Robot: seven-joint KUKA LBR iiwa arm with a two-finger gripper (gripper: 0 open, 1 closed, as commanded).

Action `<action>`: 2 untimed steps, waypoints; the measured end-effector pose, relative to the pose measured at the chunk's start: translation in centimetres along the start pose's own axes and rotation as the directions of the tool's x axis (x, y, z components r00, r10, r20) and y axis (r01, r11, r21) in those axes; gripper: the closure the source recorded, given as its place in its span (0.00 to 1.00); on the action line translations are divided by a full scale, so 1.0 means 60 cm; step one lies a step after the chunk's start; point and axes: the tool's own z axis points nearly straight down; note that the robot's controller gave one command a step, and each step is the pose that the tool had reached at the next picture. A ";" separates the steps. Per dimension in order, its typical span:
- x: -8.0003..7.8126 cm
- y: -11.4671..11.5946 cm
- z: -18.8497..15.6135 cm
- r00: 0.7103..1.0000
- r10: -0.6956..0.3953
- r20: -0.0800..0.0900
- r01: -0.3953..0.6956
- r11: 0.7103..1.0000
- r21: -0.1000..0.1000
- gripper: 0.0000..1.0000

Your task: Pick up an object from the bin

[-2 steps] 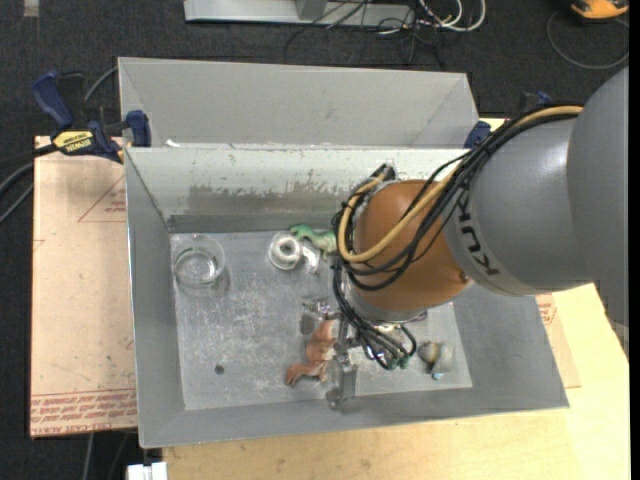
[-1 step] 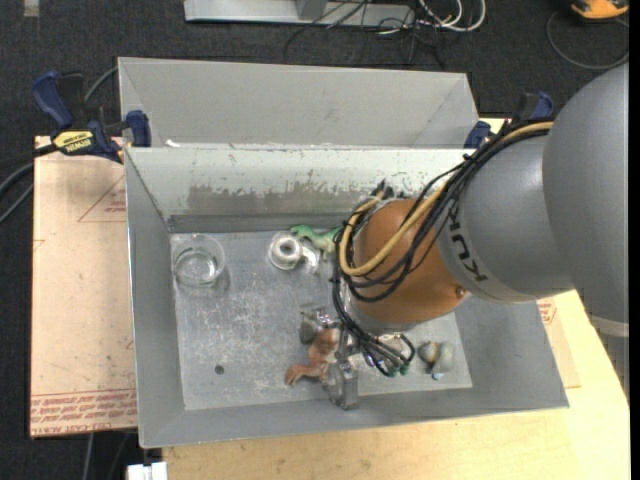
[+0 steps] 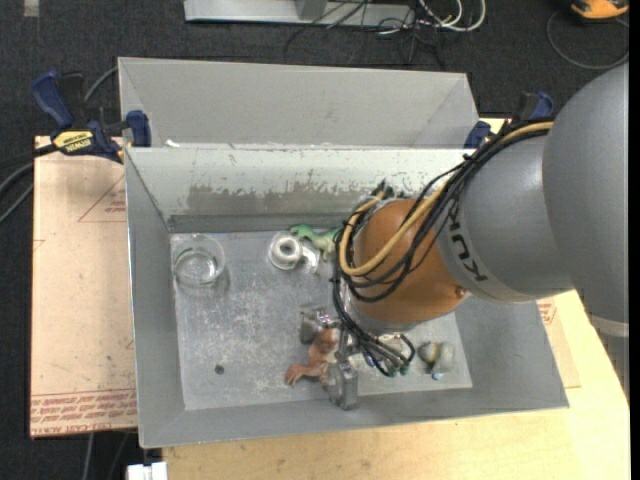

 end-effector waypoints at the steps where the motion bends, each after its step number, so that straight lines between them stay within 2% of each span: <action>1: -0.003 -0.004 -0.005 1.000 0.019 -0.005 -0.019 1.000 -0.001 0.00; 2: -0.026 -0.005 0.003 0.993 -0.115 0.002 0.115 0.993 -0.001 1.00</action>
Offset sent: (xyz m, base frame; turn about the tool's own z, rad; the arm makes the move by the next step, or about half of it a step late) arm 0.0151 0.0004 -0.0014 -0.1185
